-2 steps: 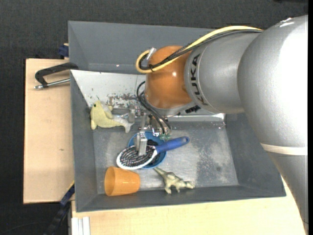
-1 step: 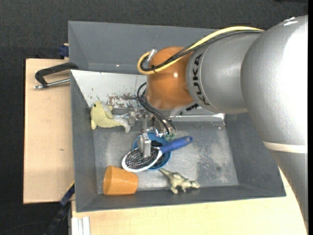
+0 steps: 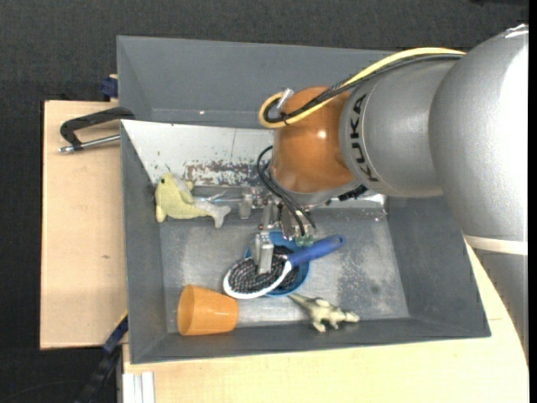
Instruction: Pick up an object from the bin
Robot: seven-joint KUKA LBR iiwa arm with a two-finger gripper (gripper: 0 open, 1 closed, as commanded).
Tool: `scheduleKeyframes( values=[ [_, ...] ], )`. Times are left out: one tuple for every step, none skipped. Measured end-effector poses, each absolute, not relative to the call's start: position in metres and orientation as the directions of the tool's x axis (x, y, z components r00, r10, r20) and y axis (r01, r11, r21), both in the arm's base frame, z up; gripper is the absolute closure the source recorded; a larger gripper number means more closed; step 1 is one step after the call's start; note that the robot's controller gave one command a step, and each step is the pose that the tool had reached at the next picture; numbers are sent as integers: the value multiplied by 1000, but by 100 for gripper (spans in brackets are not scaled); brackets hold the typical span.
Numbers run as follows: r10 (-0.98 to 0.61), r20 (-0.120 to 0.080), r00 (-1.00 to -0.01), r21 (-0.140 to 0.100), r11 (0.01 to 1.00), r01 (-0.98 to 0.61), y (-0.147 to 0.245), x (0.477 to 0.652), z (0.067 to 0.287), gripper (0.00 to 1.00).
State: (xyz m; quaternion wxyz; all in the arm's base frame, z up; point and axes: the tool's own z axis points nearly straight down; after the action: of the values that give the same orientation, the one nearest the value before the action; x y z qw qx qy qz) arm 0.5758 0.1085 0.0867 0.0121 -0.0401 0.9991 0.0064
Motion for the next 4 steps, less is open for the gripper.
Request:
scheduleKeyframes(
  values=[
    [-413,-36,-910,7,911,-413,122,566,86,0],
    [-522,-26,-853,6,853,-522,97,561,84,0],
    [-479,-24,-878,8,878,-479,73,562,84,0],
    [-664,-21,-747,1,748,-664,57,550,83,0]
  ],
)
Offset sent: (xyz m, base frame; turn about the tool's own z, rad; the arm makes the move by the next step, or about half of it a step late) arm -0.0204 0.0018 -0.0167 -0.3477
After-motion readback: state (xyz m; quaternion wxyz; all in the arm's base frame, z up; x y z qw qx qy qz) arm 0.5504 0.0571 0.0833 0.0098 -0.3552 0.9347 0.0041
